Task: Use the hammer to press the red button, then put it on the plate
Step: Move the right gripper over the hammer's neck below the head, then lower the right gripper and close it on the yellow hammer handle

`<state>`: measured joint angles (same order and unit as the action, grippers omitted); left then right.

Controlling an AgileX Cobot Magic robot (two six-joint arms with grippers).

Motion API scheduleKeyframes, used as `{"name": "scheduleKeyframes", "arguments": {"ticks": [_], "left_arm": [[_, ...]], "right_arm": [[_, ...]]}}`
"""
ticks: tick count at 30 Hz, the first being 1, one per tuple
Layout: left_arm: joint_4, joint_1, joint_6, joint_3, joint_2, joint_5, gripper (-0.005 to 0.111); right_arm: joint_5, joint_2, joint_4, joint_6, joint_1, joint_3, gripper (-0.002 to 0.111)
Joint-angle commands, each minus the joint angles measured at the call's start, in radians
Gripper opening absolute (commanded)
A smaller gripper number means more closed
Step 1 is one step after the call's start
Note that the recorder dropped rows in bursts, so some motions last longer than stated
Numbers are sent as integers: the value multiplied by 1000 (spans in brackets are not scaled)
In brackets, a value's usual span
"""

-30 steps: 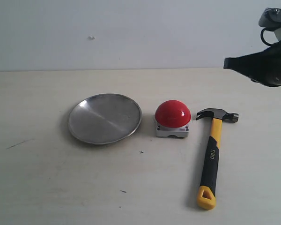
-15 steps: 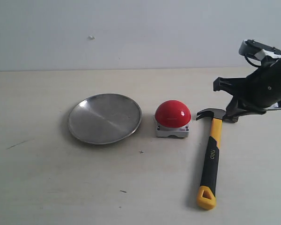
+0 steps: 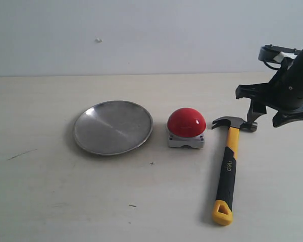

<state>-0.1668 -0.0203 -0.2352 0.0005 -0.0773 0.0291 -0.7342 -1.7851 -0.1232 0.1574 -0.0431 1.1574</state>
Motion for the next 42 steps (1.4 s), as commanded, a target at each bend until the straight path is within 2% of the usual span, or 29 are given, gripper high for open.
{"name": "scheduleKeyframes", "arguments": {"ticks": [1,7,10,16,26,33,42], "left_arm": [[-5,1,-4,-1,5,0,0],[-5,1,-4,-1,5,0,0],[-5,1,-4,-1,5,0,0],[-5,1,-4,-1,5,0,0],[-5,1,-4,-1,5,0,0],[-5,1,-4,-1,5,0,0],[-5,1,-4,-1,5,0,0]], "right_arm": [[-56,-53,49,4,-3,25,55],[-32,-64,2,19,-3,25,54],[4,-64,-50,28,4,27,59],[5,-93,68,194,40,64,60],[-44,-209,77,264,113,189,62],[-90,-259,148,368,113,222,61],[-56,-295,123,366,113,222,61]]}}
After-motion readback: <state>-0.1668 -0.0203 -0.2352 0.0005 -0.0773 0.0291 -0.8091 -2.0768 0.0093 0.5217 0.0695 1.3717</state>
